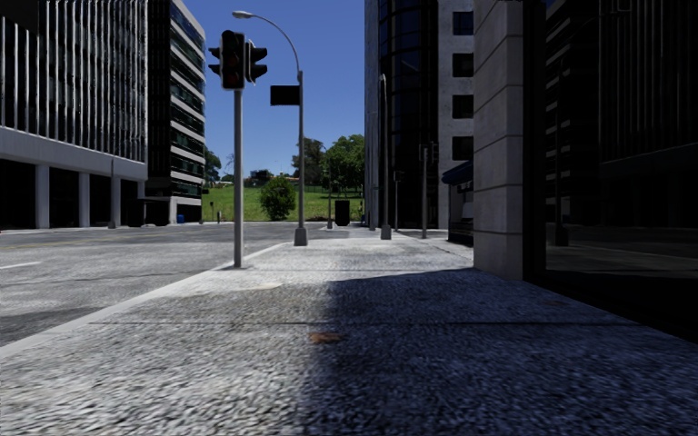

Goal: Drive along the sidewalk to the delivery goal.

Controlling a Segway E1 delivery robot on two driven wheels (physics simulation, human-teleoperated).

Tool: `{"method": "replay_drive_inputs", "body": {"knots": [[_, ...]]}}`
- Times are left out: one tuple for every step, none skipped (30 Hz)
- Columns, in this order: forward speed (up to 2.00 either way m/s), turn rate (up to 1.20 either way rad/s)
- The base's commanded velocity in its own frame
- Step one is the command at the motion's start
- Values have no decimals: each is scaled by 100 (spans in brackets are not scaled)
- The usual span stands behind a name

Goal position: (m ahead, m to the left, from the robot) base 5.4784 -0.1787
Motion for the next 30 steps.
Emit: {"method": "replay_drive_inputs", "body": {"knots": [[194, 0], [194, 0], [194, 0], [194, 0], [194, 0], [194, 0], [194, 0], [194, 0], [194, 0], [194, 0], [194, 0], [194, 0], [194, 0], [194, 0], [194, 0], [194, 0], [194, 0], [194, 0], [194, 0], [195, 0], [195, 0], [195, 0], [195, 0], [195, 0], [195, 0], [195, 0], [195, 0], [195, 0], [195, 0], [195, 0]]}}
